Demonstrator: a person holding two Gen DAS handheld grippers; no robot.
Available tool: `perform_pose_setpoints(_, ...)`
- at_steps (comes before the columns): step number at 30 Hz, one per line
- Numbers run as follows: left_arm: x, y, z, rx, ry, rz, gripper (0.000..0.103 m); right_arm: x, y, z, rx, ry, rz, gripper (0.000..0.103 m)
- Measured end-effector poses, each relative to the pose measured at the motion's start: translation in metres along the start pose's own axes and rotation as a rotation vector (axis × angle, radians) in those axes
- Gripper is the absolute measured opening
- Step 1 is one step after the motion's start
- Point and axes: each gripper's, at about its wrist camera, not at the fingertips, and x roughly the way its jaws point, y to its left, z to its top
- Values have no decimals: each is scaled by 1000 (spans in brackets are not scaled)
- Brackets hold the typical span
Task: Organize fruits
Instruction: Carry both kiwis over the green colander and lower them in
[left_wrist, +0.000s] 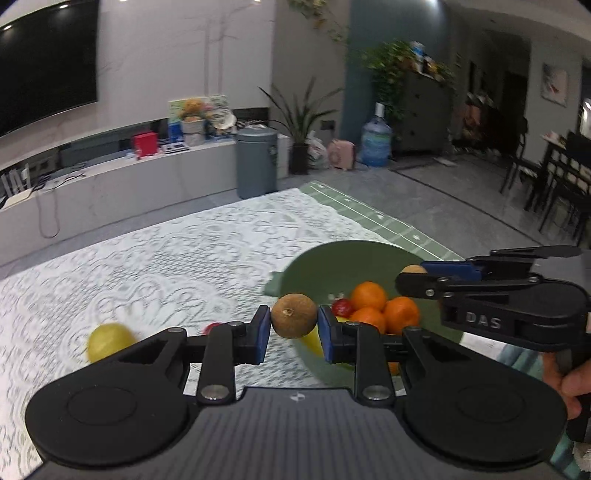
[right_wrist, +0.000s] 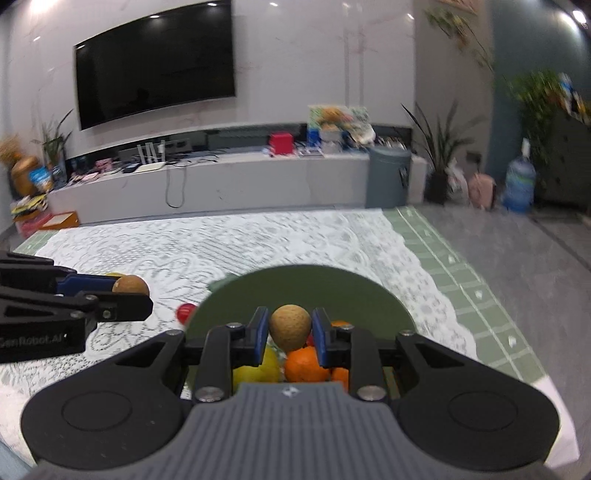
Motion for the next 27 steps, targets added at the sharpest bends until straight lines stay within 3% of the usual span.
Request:
perform_pose_setpoints(8,35,-21,16,31,93,-44,31,12,-20,-4,71,66,28,22)
perform_pose_setpoints(16,66,-12,26,37,206,-67,31,26,-11,-5,8,111,43,22)
perform_pose_setpoints(27,94,-14,28,80,282,-79,31,46,-9,-4,-7,160,48,22)
